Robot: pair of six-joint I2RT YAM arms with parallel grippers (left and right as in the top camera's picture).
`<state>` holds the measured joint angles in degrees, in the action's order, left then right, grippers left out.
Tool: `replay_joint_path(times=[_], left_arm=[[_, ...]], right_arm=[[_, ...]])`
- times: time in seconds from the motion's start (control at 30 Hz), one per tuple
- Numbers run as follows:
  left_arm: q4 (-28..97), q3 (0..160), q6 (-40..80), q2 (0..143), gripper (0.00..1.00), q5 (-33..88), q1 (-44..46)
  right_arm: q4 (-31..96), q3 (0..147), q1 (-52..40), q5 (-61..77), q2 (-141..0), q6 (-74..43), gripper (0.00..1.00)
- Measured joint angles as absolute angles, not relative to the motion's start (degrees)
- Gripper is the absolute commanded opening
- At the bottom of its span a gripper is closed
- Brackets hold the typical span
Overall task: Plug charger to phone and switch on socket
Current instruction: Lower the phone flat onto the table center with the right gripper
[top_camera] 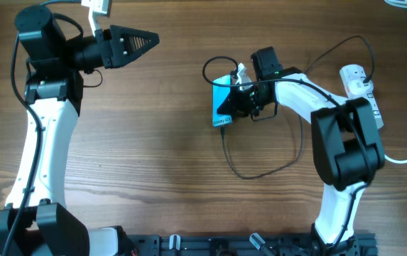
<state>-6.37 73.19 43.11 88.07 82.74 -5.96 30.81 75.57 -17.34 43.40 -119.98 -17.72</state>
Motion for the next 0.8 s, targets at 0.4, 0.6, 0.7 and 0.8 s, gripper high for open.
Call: replay_joint_path(times=[0.4, 0.6, 0.7, 0.8], left_arm=[[-6.39, 73.19, 43.11, 88.07, 1.0, 82.74, -5.96], [-6.39, 73.19, 43.11, 88.07, 1.0, 82.74, -5.96], [-6.39, 73.19, 43.11, 88.07, 1.0, 82.74, -5.96], [-6.37, 73.19, 43.11, 88.07, 1.0, 82.74, -5.96]], right_arm=[[30.87, 75.57, -17.34, 44.05, -121.67, -17.65, 0.04], [33.26, 75.57, -17.34, 44.53, -121.67, -17.61, 0.04], [33.32, 75.57, -17.34, 44.56, -121.67, -17.58, 0.04], [33.01, 75.57, -17.34, 44.56, -121.67, -17.89, 0.04]])
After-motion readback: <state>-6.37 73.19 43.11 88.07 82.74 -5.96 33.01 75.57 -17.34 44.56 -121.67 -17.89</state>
